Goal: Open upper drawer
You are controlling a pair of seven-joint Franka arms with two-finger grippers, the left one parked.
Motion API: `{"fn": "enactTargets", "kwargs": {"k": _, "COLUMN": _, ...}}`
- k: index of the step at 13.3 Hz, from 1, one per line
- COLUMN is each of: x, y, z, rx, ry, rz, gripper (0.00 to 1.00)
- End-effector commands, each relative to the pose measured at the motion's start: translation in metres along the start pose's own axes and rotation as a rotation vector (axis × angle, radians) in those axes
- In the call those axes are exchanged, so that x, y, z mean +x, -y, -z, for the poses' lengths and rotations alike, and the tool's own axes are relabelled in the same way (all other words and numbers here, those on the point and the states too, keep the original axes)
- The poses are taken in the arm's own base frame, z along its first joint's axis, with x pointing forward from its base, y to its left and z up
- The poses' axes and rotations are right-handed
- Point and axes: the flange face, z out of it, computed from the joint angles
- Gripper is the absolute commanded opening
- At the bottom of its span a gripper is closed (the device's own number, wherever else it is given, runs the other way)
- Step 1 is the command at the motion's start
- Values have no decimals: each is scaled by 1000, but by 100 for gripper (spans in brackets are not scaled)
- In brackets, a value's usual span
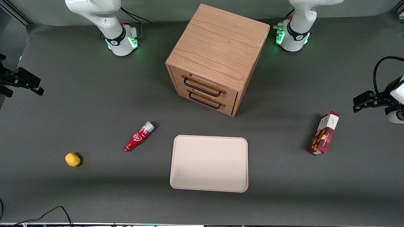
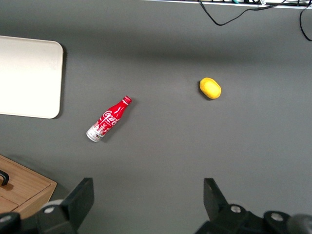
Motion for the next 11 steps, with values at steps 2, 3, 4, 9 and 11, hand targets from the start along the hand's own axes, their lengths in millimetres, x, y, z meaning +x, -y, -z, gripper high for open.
{"fn": "enactTargets", "kwargs": {"k": 2, "x": 1, "y": 1, "z": 4, "rx": 0, "ry": -2, "rz": -15, "gripper": 100}}
{"fn": "enactTargets", "kwargs": {"k": 3, "x": 2, "y": 9, "z": 1, "rx": 7, "ry": 2, "rz": 16, "gripper": 100}}
{"fn": "enactTargets", "kwargs": {"k": 4, "x": 3, "y": 20, "z": 0, "rx": 15, "ry": 6, "rz": 65, "gripper": 100}}
{"fn": "enactTargets", "kwargs": {"k": 9, "x": -4, "y": 155, "z": -25, "rx": 60, "ry": 54, "rz": 329, "gripper": 100}}
{"fn": "enactTargets", "kwargs": {"k": 11, "x": -6, "y": 205, "z": -54, "rx": 91, "ry": 110, "rz": 414, "gripper": 100}}
